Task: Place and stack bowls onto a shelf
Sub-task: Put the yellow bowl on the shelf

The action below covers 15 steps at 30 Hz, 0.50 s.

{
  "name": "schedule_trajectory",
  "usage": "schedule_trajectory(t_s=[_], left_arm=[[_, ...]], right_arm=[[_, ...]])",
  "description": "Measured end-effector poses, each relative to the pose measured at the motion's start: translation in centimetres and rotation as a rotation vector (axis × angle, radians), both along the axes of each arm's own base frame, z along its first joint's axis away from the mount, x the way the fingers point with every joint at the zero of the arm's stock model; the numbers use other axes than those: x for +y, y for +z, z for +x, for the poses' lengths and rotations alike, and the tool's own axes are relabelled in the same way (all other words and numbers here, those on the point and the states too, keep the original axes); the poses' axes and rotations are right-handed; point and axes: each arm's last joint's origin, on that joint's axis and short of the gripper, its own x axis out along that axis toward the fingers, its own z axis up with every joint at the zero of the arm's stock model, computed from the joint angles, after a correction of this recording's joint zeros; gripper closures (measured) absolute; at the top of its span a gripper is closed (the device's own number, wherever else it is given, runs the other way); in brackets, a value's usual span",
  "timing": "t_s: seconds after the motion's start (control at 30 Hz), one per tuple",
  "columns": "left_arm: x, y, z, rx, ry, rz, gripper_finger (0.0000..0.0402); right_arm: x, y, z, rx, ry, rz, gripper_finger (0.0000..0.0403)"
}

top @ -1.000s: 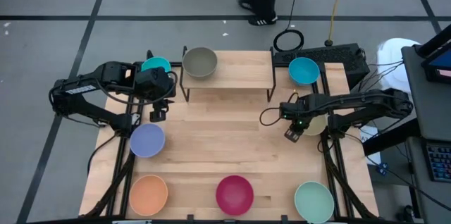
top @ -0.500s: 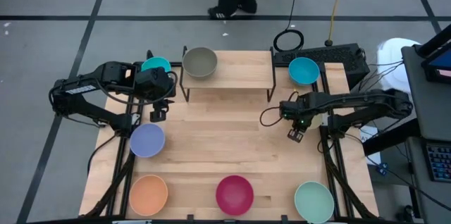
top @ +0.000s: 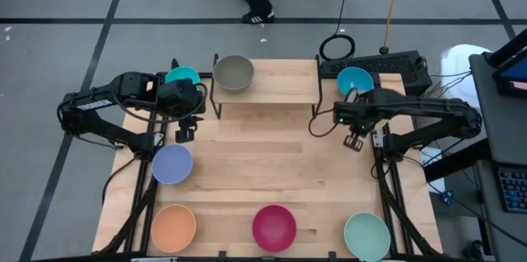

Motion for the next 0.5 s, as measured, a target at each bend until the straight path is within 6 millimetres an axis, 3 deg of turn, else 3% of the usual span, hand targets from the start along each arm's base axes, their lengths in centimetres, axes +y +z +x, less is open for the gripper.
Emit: schedule_trajectory(t_s=[0.37, 0.5], left_arm=[[0.0, 0.0, 0.0, 0.001, 0.000, 0.000, 0.0289], [0.0, 0.0, 0.0, 0.001, 0.000, 0.000, 0.0289]], right_arm=[[-1.7, 6.0, 1.0, -0.183, 0.044, -0.140, 0.0402], [-3.0, 7.5, 2.4, -0.191, 0.102, -0.157, 0.0402]])
